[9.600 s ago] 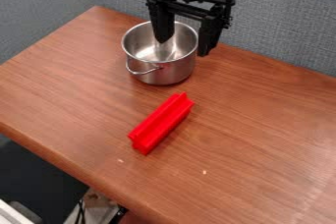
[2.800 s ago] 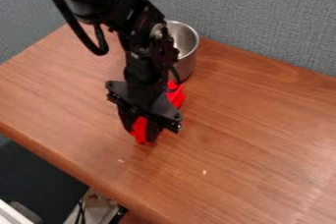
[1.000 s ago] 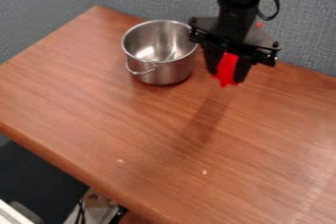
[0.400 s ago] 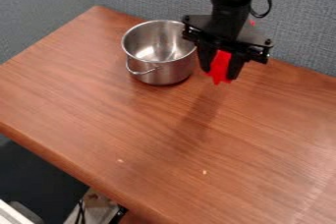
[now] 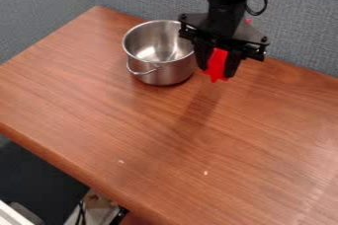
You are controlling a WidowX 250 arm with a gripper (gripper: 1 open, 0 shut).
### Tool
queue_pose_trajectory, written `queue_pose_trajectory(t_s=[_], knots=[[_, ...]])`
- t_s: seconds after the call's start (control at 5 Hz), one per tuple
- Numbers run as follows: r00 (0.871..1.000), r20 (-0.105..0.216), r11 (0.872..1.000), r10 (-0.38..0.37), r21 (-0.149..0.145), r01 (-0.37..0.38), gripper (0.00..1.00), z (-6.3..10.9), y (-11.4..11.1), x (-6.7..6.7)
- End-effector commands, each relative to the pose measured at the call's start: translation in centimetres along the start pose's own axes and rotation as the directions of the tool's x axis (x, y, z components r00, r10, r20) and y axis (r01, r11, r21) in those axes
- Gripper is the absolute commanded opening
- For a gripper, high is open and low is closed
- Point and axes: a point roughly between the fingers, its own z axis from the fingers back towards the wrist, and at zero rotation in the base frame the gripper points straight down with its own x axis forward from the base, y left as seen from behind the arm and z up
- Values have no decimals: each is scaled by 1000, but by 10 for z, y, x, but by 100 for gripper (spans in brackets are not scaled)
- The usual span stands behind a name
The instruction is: Move the red object from the metal pot to the table
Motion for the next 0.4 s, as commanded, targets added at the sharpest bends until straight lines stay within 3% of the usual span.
queue_pose_trajectory(t_s=[0.0,0.2], knots=[[999,28,1000,17,4,-17,0,4,6,8],[999,27,1000,22,5,-22,0,3,8,9]])
